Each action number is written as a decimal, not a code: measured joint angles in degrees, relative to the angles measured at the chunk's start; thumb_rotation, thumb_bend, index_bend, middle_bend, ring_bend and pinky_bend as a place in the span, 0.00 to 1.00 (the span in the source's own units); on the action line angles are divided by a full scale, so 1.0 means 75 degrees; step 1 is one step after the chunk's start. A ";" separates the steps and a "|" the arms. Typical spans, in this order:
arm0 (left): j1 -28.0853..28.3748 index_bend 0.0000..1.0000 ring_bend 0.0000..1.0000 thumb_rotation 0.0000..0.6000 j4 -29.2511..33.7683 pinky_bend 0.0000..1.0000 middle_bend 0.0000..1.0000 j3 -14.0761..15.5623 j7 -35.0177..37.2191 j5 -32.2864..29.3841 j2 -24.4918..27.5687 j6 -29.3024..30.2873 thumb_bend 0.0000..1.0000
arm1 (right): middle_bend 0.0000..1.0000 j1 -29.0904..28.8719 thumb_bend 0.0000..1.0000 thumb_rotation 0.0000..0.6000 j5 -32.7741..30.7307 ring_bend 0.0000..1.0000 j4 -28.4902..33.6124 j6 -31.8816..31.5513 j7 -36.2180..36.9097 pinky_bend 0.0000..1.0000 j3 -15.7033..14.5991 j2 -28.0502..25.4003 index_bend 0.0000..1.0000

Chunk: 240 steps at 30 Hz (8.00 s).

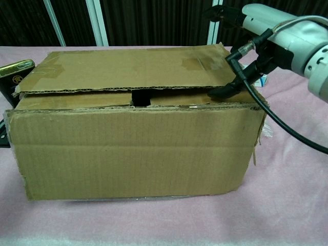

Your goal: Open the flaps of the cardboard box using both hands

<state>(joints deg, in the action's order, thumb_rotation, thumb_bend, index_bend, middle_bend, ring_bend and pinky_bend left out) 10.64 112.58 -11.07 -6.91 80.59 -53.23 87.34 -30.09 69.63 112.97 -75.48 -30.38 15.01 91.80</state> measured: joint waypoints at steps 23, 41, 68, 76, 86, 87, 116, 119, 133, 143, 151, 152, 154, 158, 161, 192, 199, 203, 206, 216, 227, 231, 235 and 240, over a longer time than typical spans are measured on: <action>0.0008 0.01 0.05 1.00 0.0004 0.15 0.02 -0.0049 0.0108 -0.0027 -0.0014 0.0060 0.15 | 0.00 -0.0876 0.17 1.00 -0.0281 0.00 -0.0168 -0.0197 -0.0035 0.22 0.1923 -0.0214 0.00; 0.0026 0.01 0.05 1.00 -0.0061 0.15 0.03 -0.0127 0.0162 -0.0285 -0.0076 0.0038 0.15 | 0.00 -0.3046 0.16 1.00 -0.2704 0.00 -0.2397 0.0402 -0.0204 0.22 0.3637 0.0327 0.00; 0.0108 0.01 0.05 1.00 -0.0158 0.15 0.03 -0.0071 0.0167 -0.0406 -0.0087 -0.0226 0.15 | 0.00 -0.3318 0.16 1.00 -0.3142 0.00 -0.3195 0.0307 0.0152 0.22 0.2976 0.0233 0.00; 0.0168 0.01 0.05 1.00 -0.0168 0.15 0.02 0.0055 -0.0014 -0.0224 -0.0148 -0.0347 0.15 | 0.00 -0.1618 0.16 1.00 -0.2351 0.00 -0.1415 -0.0224 0.0219 0.22 0.1886 -0.1433 0.00; 0.0325 0.01 0.05 1.00 -0.0129 0.15 0.02 0.0136 -0.0260 -0.0069 -0.0202 -0.0573 0.13 | 0.00 0.0790 0.16 1.00 -0.0398 0.00 -0.0329 -0.1184 0.1088 0.22 -0.0365 -0.3205 0.00; 0.0336 0.01 0.05 1.00 -0.0128 0.15 0.02 0.0144 -0.0275 -0.0063 -0.0206 -0.0594 0.13 | 0.00 0.0954 0.16 1.00 -0.0262 0.00 -0.0323 -0.1275 0.1193 0.22 -0.0524 -0.3268 0.00; 0.4748 0.16 0.23 1.00 0.0326 0.33 0.26 -0.0511 -0.0699 -0.0633 0.0944 -0.6741 0.75 | 0.00 0.2627 0.16 1.00 0.1654 0.00 -0.3455 -0.2434 0.2975 0.22 -0.1323 -0.2382 0.00; 0.5319 0.18 0.25 1.00 0.0198 0.33 0.30 -0.0595 -0.0968 -0.0902 0.0617 -0.7082 0.77 | 0.00 0.2660 0.16 1.00 0.1673 0.00 -0.3464 -0.2379 0.3028 0.22 -0.1282 -0.2374 0.00; 0.6574 0.27 0.29 1.00 -0.0478 0.33 0.41 -0.0121 -0.2075 -0.1596 -0.0756 -0.7534 0.80 | 0.00 0.2763 0.16 1.00 0.1708 0.00 -0.3411 -0.2188 0.3183 0.22 -0.1127 -0.2377 0.00; 0.6838 0.28 0.28 1.00 -0.0855 0.33 0.39 0.0063 -0.2301 -0.1893 -0.1311 -0.7229 0.81 | 0.00 0.2798 0.16 1.00 0.1731 0.00 -0.3383 -0.2079 0.3166 0.22 -0.1098 -0.2369 0.00; 0.7020 0.27 0.29 1.00 -0.1099 0.34 0.38 0.0266 -0.2459 -0.1991 -0.1641 -0.7094 0.81 | 0.00 0.2834 0.16 1.00 0.1692 0.00 -0.3344 -0.1990 0.3216 0.22 -0.1057 -0.2366 0.00; 0.7052 0.27 0.30 1.00 -0.1104 0.35 0.39 0.0302 -0.2475 -0.2018 -0.1646 -0.7127 0.81 | 0.00 0.2840 0.16 1.00 0.1689 0.00 -0.3341 -0.1985 0.3229 0.22 -0.1049 -0.2367 0.00; 0.7104 0.28 0.33 1.00 -0.1106 0.37 0.43 0.0345 -0.2492 -0.2072 -0.1638 -0.7188 0.84 | 0.00 0.2847 0.16 1.00 0.1688 0.00 -0.3338 -0.1972 0.3247 0.22 -0.1037 -0.2367 0.00; 0.7252 0.31 0.38 1.00 -0.1072 0.43 0.49 0.0386 -0.2467 -0.2275 -0.1552 -0.7325 0.93 | 0.00 0.2861 0.16 1.00 0.1685 0.00 -0.3350 -0.1942 0.3255 0.22 -0.1018 -0.2363 0.00; 0.7349 0.32 0.40 1.00 -0.1038 0.46 0.51 0.0382 -0.2442 -0.2354 -0.1475 -0.7328 0.98 | 0.00 0.2867 0.16 1.00 0.1693 0.00 -0.3359 -0.1933 0.3251 0.22 -0.1000 -0.2357 0.00; 0.7983 0.36 0.59 1.00 -0.0528 0.64 0.55 0.0037 -0.1601 -0.2739 -0.0264 -0.7715 1.00 | 0.00 0.2932 0.17 1.00 0.1747 0.00 -0.3402 -0.1853 0.3382 0.22 -0.0892 -0.2317 0.00; 0.8042 0.35 0.60 1.00 -0.0367 0.65 0.55 -0.0048 -0.1323 -0.2621 0.0103 -0.7893 1.00 | 0.00 0.2948 0.17 1.00 0.1731 0.00 -0.3382 -0.1831 0.3422 0.22 -0.0871 -0.2317 0.00; 0.8069 0.35 0.60 1.00 -0.0274 0.66 0.55 -0.0101 -0.1158 -0.2554 0.0337 -0.8010 1.00 | 0.00 0.2954 0.17 1.00 0.1738 0.00 -0.3380 -0.1827 0.3432 0.22 -0.0861 -0.2316 0.00; 0.8081 0.35 0.61 1.00 -0.0194 0.66 0.55 -0.0140 -0.1009 -0.2527 0.0534 -0.8118 1.00 | 0.00 0.2959 0.17 1.00 0.1725 0.00 -0.3371 -0.1811 0.3451 0.22 -0.0853 -0.2319 0.00; 0.8013 0.34 0.61 1.00 0.0093 0.66 0.54 -0.0259 -0.0503 -0.2357 0.1243 -0.8445 1.00 | 0.00 0.2973 0.17 1.00 0.1733 0.00 -0.3334 -0.1782 0.3475 0.22 -0.0848 -0.2323 0.00; 0.7701 0.34 0.61 1.00 0.0463 0.66 0.53 -0.0401 -0.0025 -0.1907 0.2034 -0.8565 1.00 | 0.00 0.2990 0.17 1.00 0.1744 0.00 -0.3327 -0.1783 0.3484 0.22 -0.0822 -0.2326 0.00; 0.7480 0.34 0.61 1.00 0.0695 0.67 0.53 -0.0503 0.0257 -0.1615 0.2471 -0.8580 1.00 | 0.00 0.2995 0.17 1.00 0.1764 0.00 -0.3327 -0.1792 0.3489 0.22 -0.0819 -0.2327 0.00; 0.7238 0.34 0.62 1.00 0.0885 0.67 0.53 -0.0586 0.0487 -0.1235 0.2807 -0.8588 1.00 | 0.00 0.3002 0.17 1.00 0.1762 0.00 -0.3325 -0.1791 0.3498 0.22 -0.0813 -0.2327 0.00; 0.6972 0.34 0.61 1.00 0.1054 0.67 0.53 -0.0650 0.0734 -0.0817 0.3129 -0.8590 1.00 | 0.00 0.3005 0.17 1.00 0.1773 0.00 -0.3323 -0.1794 0.3490 0.22 -0.0809 -0.2327 0.00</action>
<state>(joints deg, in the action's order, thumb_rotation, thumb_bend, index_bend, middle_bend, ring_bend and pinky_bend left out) 62.93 120.48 -15.95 -1.41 74.46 -29.76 22.92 -7.55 82.93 88.05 -88.93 -4.20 8.94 74.35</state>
